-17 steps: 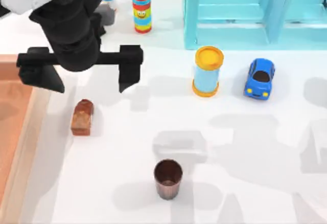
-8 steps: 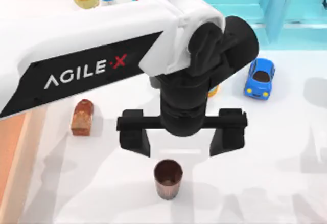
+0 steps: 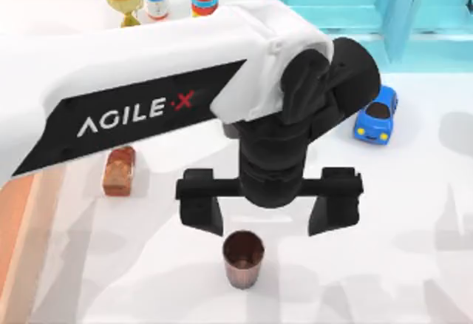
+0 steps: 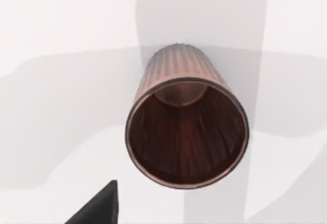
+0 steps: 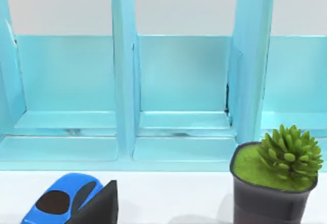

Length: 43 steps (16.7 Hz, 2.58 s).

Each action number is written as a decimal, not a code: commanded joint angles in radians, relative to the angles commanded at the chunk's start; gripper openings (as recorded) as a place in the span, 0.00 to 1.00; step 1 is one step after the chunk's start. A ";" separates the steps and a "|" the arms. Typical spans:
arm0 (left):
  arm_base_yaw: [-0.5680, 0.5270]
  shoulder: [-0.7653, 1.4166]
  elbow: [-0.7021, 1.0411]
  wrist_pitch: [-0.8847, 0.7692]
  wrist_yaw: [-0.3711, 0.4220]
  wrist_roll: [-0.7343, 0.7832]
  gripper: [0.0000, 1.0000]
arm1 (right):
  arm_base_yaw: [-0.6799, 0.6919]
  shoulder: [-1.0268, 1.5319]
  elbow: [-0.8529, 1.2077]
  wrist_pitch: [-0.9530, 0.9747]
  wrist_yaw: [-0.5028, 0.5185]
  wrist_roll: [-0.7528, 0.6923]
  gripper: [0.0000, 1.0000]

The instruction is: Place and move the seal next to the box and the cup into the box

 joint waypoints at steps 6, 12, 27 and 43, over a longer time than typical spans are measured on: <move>0.000 0.047 -0.151 0.199 0.000 0.000 1.00 | 0.000 0.000 0.000 0.000 0.000 0.000 1.00; -0.001 0.062 -0.196 0.259 0.000 0.000 1.00 | 0.000 0.000 0.000 0.000 0.000 0.000 1.00; -0.001 0.062 -0.196 0.259 0.000 0.000 0.00 | 0.000 0.000 0.000 0.000 0.000 0.000 1.00; 0.132 -0.193 -0.230 0.038 -0.001 0.129 0.00 | 0.000 0.000 0.000 0.000 0.000 0.000 1.00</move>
